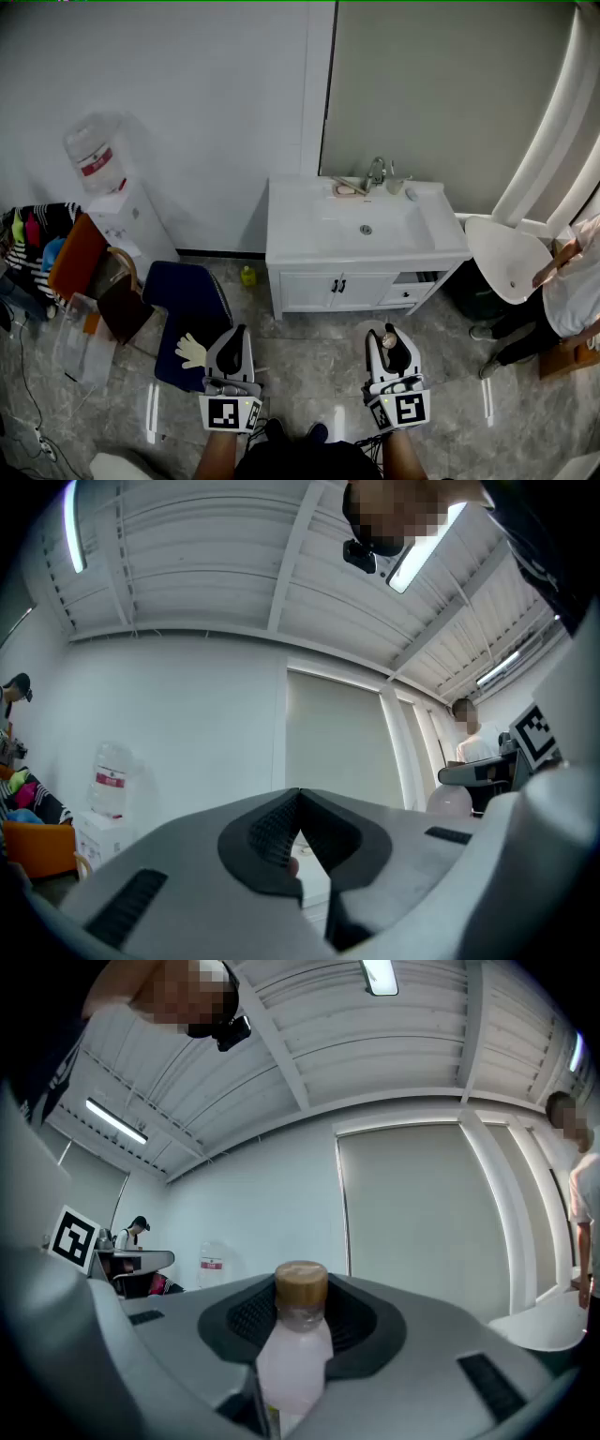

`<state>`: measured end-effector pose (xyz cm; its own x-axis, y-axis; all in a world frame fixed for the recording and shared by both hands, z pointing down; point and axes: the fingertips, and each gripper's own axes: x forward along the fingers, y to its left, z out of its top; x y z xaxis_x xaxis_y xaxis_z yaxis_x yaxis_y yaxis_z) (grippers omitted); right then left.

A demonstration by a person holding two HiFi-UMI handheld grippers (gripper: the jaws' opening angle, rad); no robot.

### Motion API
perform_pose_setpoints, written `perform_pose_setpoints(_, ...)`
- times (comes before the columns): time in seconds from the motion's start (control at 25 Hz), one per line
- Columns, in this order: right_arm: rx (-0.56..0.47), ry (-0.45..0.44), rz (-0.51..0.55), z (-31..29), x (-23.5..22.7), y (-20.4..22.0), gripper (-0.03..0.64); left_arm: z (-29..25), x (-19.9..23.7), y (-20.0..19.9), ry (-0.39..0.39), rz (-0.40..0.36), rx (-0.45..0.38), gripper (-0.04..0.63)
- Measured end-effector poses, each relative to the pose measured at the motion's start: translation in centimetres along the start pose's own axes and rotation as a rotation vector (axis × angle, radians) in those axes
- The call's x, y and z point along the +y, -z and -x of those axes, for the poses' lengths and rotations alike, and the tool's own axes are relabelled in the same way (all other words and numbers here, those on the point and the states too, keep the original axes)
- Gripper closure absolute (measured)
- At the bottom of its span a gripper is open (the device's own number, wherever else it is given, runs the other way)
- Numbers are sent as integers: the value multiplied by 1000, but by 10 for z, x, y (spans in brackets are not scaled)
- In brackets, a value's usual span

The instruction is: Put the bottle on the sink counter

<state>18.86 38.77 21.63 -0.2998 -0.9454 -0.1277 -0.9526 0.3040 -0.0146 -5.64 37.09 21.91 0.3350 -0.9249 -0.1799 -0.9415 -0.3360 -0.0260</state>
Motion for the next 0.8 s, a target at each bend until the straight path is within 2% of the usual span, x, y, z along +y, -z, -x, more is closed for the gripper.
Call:
perform_pose_setpoints(0.16,34,25,6,-4,-3,10,471,-4,6,1,2,-1,-3,574)
perform_pose_setpoints(0.8,8,1,4,-40,28,14,471,-17,42,16,29,10,4,574)
